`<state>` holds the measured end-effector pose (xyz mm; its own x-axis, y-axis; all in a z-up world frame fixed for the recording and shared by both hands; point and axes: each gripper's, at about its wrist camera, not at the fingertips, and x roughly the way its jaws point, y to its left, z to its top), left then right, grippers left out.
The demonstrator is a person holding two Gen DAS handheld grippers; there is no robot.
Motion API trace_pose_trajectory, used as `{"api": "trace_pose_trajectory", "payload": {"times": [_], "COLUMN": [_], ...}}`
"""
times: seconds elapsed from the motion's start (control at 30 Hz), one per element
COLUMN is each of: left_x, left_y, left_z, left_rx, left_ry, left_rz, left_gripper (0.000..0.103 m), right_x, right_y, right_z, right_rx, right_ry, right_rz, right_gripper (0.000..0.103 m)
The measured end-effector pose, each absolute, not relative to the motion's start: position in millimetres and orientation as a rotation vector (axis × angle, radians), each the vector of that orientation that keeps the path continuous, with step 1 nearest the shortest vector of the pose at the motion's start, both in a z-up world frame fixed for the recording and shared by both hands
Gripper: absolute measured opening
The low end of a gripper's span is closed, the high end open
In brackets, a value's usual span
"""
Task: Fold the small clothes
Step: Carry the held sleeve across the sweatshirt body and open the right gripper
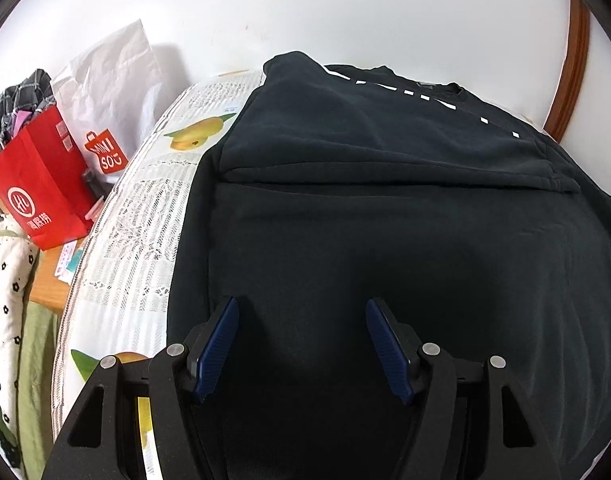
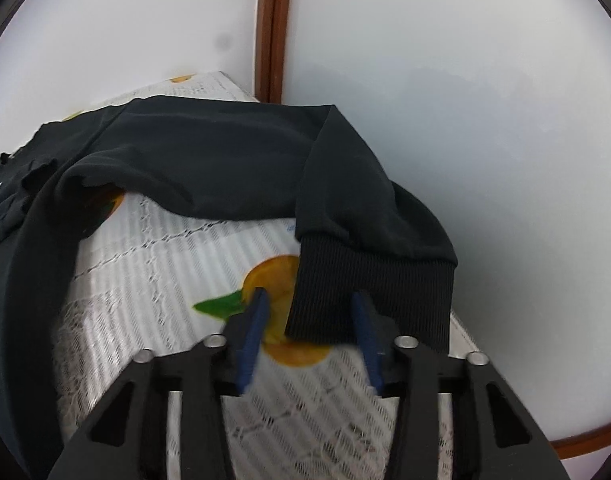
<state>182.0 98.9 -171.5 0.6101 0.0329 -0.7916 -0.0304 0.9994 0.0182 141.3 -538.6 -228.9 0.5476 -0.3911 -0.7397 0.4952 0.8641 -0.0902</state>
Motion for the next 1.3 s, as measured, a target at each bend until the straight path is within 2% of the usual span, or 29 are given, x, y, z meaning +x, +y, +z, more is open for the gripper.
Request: {"api": "trace_pose_trajectory", "payload": {"times": [0.17, 0.2, 0.37, 0.67, 1.0, 1.23, 1.3], "left_x": [182.9, 182.7, 182.7, 176.7, 152.3, 154.5, 155.7], "left_y": [100.4, 101.1, 100.7, 109.5, 140.8, 166.3, 163.5], "left_z": [-171.6, -171.7, -172.1, -165.1, -154.9, -170.3, -171.9], "left_rx": [-0.009, -0.014, -0.013, -0.052, 0.031, -0.07, -0.053], "left_ry": [0.913, 0.912, 0.914, 0.904, 0.857, 0.896, 0.9], "left_rz": [0.044, 0.043, 0.042, -0.001, 0.06, 0.065, 0.068], "left_gripper": [0.068, 0.068, 0.071, 0.071, 0.072, 0.072, 0.075], "right_x": [152.4, 153.8, 152.9, 156.5, 199.4, 240.1, 252.6], "right_y": [-540.8, -539.7, -534.3, -462.9, -297.3, -168.3, -135.8], "right_z": [-227.8, -226.8, -205.8, -124.4, -42.2, -38.9, -41.7], "right_rx": [0.105, 0.093, 0.133, 0.063, -0.014, -0.035, -0.02], "right_ry": [0.855, 0.857, 0.841, 0.741, 0.651, 0.655, 0.655], "right_rz": [-0.542, -0.544, -0.523, -0.378, -0.005, 0.268, 0.336], "right_gripper": [0.008, 0.007, 0.005, 0.005, 0.005, 0.005, 0.005]}}
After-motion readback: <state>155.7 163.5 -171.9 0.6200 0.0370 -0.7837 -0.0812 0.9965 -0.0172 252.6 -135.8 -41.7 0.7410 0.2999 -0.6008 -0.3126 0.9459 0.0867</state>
